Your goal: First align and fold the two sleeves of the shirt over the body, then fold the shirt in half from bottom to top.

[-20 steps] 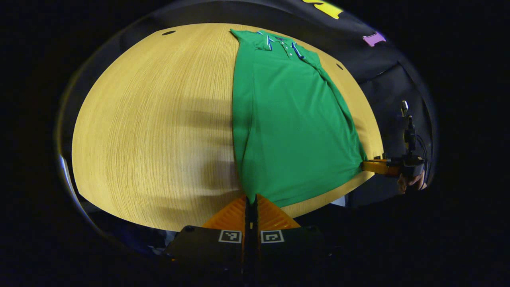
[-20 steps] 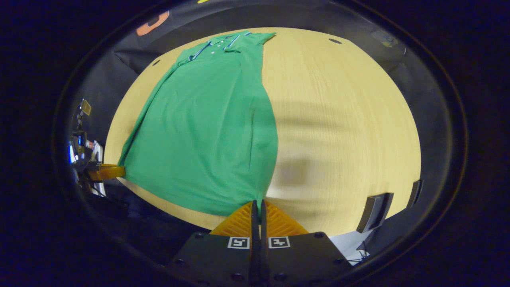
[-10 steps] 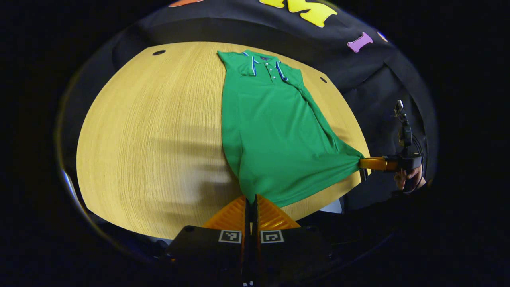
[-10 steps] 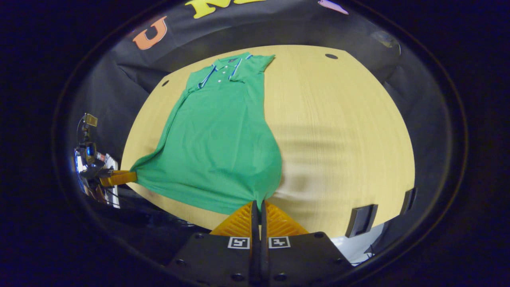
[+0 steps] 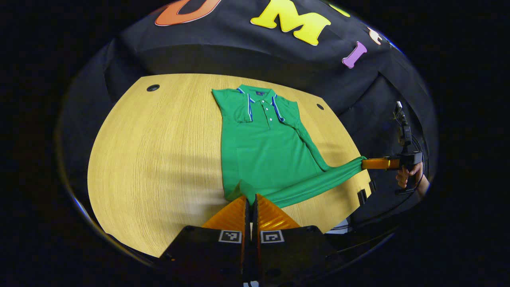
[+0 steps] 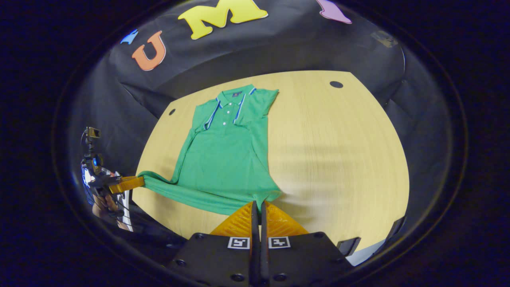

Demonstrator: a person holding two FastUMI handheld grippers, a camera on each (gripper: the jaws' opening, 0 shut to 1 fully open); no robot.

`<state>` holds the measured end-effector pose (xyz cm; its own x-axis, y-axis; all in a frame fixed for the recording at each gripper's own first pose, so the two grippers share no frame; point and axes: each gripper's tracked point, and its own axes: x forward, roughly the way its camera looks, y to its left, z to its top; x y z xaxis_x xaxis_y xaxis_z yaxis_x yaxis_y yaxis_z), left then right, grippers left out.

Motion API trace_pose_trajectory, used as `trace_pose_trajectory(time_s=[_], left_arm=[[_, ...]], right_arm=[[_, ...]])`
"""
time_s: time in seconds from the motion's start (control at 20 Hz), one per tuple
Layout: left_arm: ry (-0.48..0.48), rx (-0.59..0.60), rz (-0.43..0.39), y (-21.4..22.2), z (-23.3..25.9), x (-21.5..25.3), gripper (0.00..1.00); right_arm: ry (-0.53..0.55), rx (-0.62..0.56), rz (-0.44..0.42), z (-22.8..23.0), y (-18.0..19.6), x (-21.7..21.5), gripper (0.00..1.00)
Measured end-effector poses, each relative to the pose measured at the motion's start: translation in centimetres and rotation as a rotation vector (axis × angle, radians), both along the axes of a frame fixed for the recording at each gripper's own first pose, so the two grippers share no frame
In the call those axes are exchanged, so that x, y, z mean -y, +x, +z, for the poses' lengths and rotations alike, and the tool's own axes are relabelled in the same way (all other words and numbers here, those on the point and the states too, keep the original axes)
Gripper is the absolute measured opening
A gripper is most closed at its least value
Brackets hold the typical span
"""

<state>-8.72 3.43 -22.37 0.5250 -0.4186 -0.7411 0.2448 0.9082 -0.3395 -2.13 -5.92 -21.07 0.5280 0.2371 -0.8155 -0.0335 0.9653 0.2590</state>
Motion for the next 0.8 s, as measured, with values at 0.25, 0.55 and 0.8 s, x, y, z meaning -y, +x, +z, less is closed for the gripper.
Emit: trace_pose_trajectory(time_s=[0.25,0.55,0.8], left_arm=[[-0.019,0.075,0.017,4.9,2.9,-0.2,0.03],[-0.03,0.172,0.05,12.3,6.1,-0.9,0.04],[-0.059,0.209,0.083,17.8,7.7,-1.1,0.04]], right_arm=[[0.017,0.074,0.001,2.8,5.1,-0.5,0.02],[0.007,0.166,0.001,6.8,10.6,-0.8,0.02],[0.004,0.237,-0.024,9.6,16.6,-0.7,0.02]])
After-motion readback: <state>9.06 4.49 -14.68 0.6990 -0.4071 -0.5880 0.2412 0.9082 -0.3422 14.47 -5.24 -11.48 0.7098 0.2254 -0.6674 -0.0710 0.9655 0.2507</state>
